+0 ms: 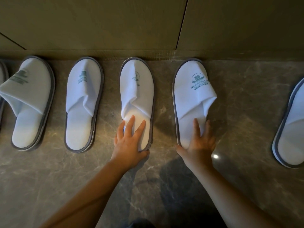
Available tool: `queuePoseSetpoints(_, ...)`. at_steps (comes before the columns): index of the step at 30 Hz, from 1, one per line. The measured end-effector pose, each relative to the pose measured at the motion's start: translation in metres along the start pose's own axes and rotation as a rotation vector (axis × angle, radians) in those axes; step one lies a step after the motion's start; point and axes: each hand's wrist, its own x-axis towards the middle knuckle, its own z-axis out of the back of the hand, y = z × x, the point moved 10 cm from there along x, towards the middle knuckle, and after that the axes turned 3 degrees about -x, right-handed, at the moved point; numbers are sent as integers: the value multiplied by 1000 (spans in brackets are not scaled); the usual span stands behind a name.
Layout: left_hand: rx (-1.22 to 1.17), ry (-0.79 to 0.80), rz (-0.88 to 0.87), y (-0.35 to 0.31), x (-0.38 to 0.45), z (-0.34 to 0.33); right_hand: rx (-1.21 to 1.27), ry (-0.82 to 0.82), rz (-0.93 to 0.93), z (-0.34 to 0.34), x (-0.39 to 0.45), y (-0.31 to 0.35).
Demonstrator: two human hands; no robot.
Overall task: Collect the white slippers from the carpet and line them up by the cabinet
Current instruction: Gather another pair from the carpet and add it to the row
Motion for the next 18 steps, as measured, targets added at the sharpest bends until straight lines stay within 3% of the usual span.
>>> queuePoseSetpoints(10, 16, -85, -7, -11, 1, 8, 32, -31, 30, 9, 2, 1)
queuePoseSetpoints(13, -27, -154, -148, -52, 2, 14, 50, -71, -16, 28, 5, -13)
queuePoseSetpoints(18, 12, 2, -352, -128, 9, -18, 110, -180, -173, 64, -1, -82)
